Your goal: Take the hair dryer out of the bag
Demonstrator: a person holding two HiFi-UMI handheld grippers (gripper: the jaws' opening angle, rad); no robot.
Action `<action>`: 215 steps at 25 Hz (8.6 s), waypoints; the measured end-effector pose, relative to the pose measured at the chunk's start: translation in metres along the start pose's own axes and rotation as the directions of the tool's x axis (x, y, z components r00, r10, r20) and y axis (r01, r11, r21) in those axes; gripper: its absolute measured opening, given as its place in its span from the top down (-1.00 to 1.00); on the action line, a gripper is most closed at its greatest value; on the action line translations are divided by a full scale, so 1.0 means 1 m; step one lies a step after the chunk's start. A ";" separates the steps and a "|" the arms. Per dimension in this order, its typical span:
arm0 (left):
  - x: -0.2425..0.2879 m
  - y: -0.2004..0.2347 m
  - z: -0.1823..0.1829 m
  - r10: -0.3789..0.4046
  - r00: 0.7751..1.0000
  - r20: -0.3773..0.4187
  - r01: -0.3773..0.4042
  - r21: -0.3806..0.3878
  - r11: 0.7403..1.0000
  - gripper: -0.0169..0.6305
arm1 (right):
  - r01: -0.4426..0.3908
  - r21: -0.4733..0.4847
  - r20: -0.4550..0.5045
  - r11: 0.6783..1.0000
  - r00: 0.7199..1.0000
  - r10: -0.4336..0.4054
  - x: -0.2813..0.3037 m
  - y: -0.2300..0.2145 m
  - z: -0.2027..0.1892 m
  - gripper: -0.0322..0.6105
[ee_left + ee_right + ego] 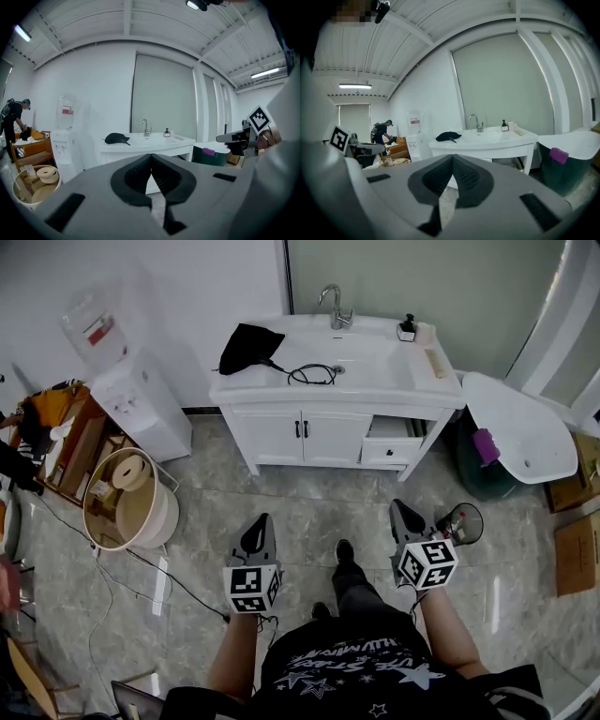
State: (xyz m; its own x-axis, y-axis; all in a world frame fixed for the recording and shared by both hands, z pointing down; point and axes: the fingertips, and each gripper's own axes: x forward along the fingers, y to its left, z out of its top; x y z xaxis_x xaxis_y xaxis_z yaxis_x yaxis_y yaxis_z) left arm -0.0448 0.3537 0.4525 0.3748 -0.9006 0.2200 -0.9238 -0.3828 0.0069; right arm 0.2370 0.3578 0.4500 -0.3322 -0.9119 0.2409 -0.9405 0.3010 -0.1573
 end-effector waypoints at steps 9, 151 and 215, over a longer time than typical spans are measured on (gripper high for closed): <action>0.058 0.042 0.022 0.058 0.998 -0.005 -0.058 -0.025 0.998 0.91 | -0.076 0.021 -0.022 0.997 0.997 0.077 0.099 -0.012 0.010 0.88; 0.596 0.439 0.021 0.123 0.886 -0.447 0.020 0.302 0.953 0.88 | -0.470 -0.201 -0.671 0.860 0.706 0.228 0.778 0.067 0.006 0.37; 0.589 0.463 0.044 0.149 0.902 -0.406 -0.027 0.291 0.956 0.88 | -0.640 -0.125 -0.430 0.758 0.723 0.540 0.674 0.075 0.085 0.43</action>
State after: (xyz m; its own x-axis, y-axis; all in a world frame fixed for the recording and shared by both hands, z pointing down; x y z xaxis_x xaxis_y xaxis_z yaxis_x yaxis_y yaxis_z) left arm -0.2483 -0.3633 0.5429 0.1685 -0.7856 0.5953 -0.8711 -0.4013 -0.2830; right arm -0.0517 -0.2582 0.5189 -0.7787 -0.3773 0.5013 -0.5094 0.8466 -0.1542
